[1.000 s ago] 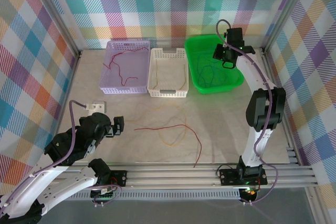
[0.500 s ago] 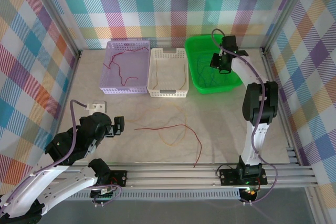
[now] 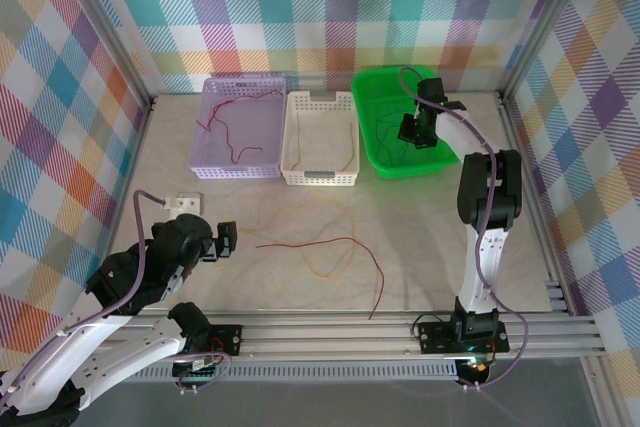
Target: Untangle the cables
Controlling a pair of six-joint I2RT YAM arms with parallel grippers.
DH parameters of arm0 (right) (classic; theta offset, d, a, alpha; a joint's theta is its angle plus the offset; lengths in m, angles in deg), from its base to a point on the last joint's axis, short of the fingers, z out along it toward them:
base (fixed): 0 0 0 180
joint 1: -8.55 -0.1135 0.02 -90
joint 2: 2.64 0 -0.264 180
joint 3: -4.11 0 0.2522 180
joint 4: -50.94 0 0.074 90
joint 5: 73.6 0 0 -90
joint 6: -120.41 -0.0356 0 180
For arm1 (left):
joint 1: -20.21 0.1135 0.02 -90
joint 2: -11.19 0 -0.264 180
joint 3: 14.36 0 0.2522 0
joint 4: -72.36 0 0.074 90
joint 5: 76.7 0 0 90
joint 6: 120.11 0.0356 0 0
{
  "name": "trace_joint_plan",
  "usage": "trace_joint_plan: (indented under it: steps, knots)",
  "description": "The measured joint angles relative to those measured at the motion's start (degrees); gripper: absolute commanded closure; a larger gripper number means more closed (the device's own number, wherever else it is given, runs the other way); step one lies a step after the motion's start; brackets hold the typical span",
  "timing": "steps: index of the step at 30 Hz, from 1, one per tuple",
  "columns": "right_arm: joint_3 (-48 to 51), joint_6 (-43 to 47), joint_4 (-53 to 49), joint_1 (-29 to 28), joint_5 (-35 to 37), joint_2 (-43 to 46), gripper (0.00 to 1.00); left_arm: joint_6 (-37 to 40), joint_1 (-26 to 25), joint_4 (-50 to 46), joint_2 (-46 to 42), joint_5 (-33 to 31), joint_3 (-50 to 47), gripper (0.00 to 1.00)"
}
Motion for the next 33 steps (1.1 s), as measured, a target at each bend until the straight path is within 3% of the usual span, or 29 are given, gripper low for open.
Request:
trace_joint_plan:
  steps: [20,33]
  knots:
    - [-2.9,-2.3,-3.9,0.0,0.5,0.6,0.59,0.0,0.0,0.0,0.0,0.1,0.0,0.0]
    - [-2.1,-3.5,-3.5,0.0,0.9,11.7,0.52,0.1,0.0,0.0,0.0,0.4,0.0,0.0]
